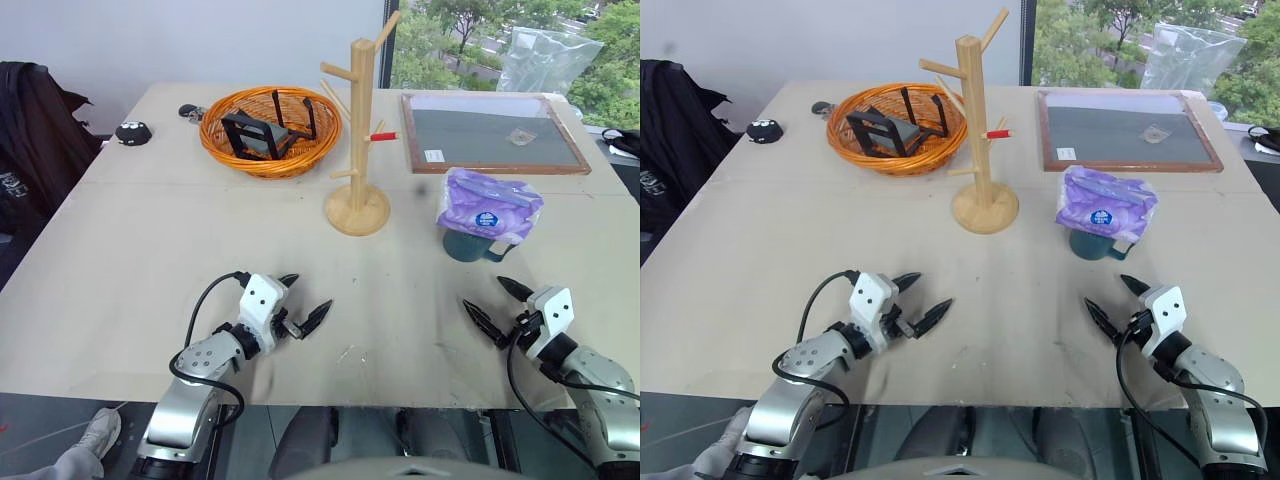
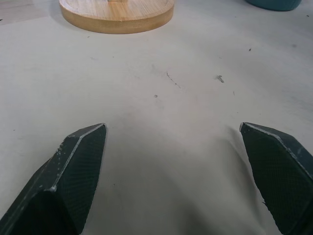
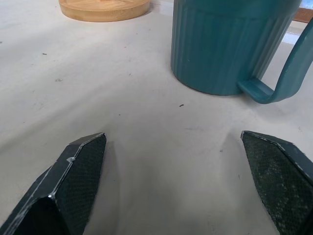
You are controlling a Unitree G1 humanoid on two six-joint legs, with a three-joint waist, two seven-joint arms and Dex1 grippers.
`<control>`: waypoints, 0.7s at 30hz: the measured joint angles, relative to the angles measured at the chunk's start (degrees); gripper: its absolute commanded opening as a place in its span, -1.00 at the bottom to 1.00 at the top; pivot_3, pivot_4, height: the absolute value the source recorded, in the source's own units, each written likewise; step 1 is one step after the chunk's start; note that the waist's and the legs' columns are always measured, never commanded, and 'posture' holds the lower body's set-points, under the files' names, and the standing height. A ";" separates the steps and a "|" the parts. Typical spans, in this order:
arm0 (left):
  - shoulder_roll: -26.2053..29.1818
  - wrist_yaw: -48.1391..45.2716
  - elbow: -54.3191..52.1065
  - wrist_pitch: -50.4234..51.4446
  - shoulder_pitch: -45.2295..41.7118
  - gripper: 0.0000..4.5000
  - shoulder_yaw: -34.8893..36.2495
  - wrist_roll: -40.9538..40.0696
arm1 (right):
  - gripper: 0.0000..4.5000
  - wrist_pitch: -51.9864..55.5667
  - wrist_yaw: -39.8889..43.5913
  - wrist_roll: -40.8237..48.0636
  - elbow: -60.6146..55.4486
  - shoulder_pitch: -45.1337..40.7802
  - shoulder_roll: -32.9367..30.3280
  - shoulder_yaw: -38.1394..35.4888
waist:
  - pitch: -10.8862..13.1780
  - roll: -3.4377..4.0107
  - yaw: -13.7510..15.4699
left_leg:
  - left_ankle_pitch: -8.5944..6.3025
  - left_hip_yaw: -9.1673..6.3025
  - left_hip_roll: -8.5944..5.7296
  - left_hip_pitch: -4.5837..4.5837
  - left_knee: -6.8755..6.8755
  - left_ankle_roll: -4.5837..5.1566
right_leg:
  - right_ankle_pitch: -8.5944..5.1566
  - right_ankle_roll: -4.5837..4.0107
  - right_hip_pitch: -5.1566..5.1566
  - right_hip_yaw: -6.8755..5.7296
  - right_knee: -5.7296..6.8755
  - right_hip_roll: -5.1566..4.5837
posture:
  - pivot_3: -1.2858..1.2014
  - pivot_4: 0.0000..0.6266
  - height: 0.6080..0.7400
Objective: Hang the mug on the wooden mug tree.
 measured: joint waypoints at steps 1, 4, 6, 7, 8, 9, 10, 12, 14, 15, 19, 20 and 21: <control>0.00 0.00 0.00 0.00 0.00 1.00 0.00 0.00 | 0.98 0.00 0.00 0.00 0.00 0.00 0.00 0.00 | 0.00 0.00 0.00 | 0.00 0.00 0.00 0.00 0.00 0.00 | 0.00 0.00 0.00 0.00 0.00 0.00 | 0.03 -0.52 1.00; 0.00 -0.49 0.00 -0.01 0.01 1.00 0.02 -0.46 | 0.98 0.05 -0.19 -0.01 -0.90 1.22 -0.01 -0.29 | 0.00 0.01 0.10 | 0.00 -0.01 0.00 -0.01 0.00 0.00 | 0.00 0.00 -0.01 -0.01 0.00 0.00 | 0.03 -0.52 1.00; 0.00 -0.83 0.00 -0.02 0.07 1.00 0.08 -0.71 | 0.98 0.05 -0.34 0.06 -1.59 1.85 -0.02 -0.51 | 0.00 0.01 0.09 | 0.00 -0.02 0.00 -0.02 -0.01 0.00 | 0.00 0.00 0.00 -0.01 -0.01 0.00 | 0.03 -0.52 1.00; 0.00 -0.88 0.00 -0.02 0.07 1.00 0.08 -0.81 | 0.98 0.05 -0.39 0.08 -1.67 1.98 -0.02 -0.55 | 0.00 0.01 0.05 | 0.00 -0.02 0.00 -0.02 0.00 0.00 | 0.00 0.00 0.00 -0.01 -0.01 0.00 | 0.03 -0.52 1.00; 0.00 -0.99 0.00 -0.02 0.07 1.00 0.07 -0.86 | 0.98 0.09 -0.53 0.08 -1.84 2.19 -0.02 -0.61 | 0.00 0.01 0.00 | 0.00 -0.01 0.00 -0.01 0.00 0.00 | 0.00 0.00 0.00 0.00 -0.01 0.00 | 0.03 -0.52 1.00; -0.01 -1.11 0.00 -0.02 0.09 1.00 0.07 -0.88 | 0.98 0.10 -0.62 0.09 -2.00 2.40 -0.02 -0.65 | 0.00 0.01 -0.02 | 0.00 -0.01 0.00 -0.01 0.00 0.00 | 0.00 0.00 0.00 0.00 0.00 0.00 | 0.03 -0.52 1.00; -0.02 -1.20 0.00 -0.02 0.10 1.00 0.07 -0.90 | 0.98 0.12 -0.66 0.09 -2.07 2.46 -0.02 -0.67 | 0.00 0.01 -0.02 | 0.00 -0.02 0.00 -0.01 0.00 0.00 | 0.00 0.00 0.00 -0.01 0.00 0.00 | 0.03 -0.52 1.00; -0.04 -1.22 0.00 -0.02 0.11 1.00 0.06 -0.91 | 0.98 0.18 -0.79 0.09 -2.24 2.66 -0.08 -0.68 | 0.00 0.02 -0.01 | 0.00 -0.02 0.00 -0.01 0.00 0.00 | 0.00 0.00 0.00 -0.01 0.00 0.00 | 0.03 -0.52 1.00; -0.08 -1.22 0.00 -0.02 0.12 1.00 0.06 -0.92 | 0.98 0.24 -0.88 0.10 -2.38 2.76 -0.11 -0.68 | 0.00 0.02 0.00 | 0.00 -0.02 0.00 -0.01 0.00 0.00 | 0.00 0.00 0.00 -0.01 -0.01 0.00 | 0.03 -0.52 1.00; -0.09 -1.22 0.00 -0.02 0.12 1.00 0.04 -0.92 | 0.98 0.31 -0.95 0.09 -2.52 2.86 -0.16 -0.69 | 0.00 0.02 0.00 | 0.00 -0.02 0.00 -0.01 0.00 0.00 | 0.00 0.00 0.00 -0.01 -0.01 0.00 | 0.03 -0.52 1.00; -0.12 -1.24 0.00 -0.02 0.12 1.00 0.02 -0.92 | 0.98 0.55 -1.05 0.12 -2.88 3.19 -0.26 -0.74 | 0.00 0.02 -0.01 | 0.00 -0.02 0.00 -0.01 -0.01 0.00 | 0.00 0.00 0.00 -0.01 -0.01 0.00 | 0.03 -0.52 1.00; -0.12 -1.24 0.00 -0.02 0.11 1.00 0.02 -0.92 | 0.98 0.69 -1.09 0.12 -3.02 3.27 -0.27 -0.76 | 0.00 0.02 0.00 | 0.00 -0.02 0.00 -0.01 0.00 0.00 | 0.00 0.00 0.00 0.00 -0.01 0.00 | 0.03 -0.52 1.00; -0.12 -1.25 0.00 -0.02 0.11 1.00 0.01 -0.92 | 0.98 0.86 -1.14 0.12 -3.16 3.33 -0.27 -0.76 | 0.00 0.02 -0.01 | 0.00 -0.02 0.00 -0.01 0.00 0.00 | 0.00 0.00 0.00 -0.01 -0.01 0.00 | 0.03 -0.52 1.00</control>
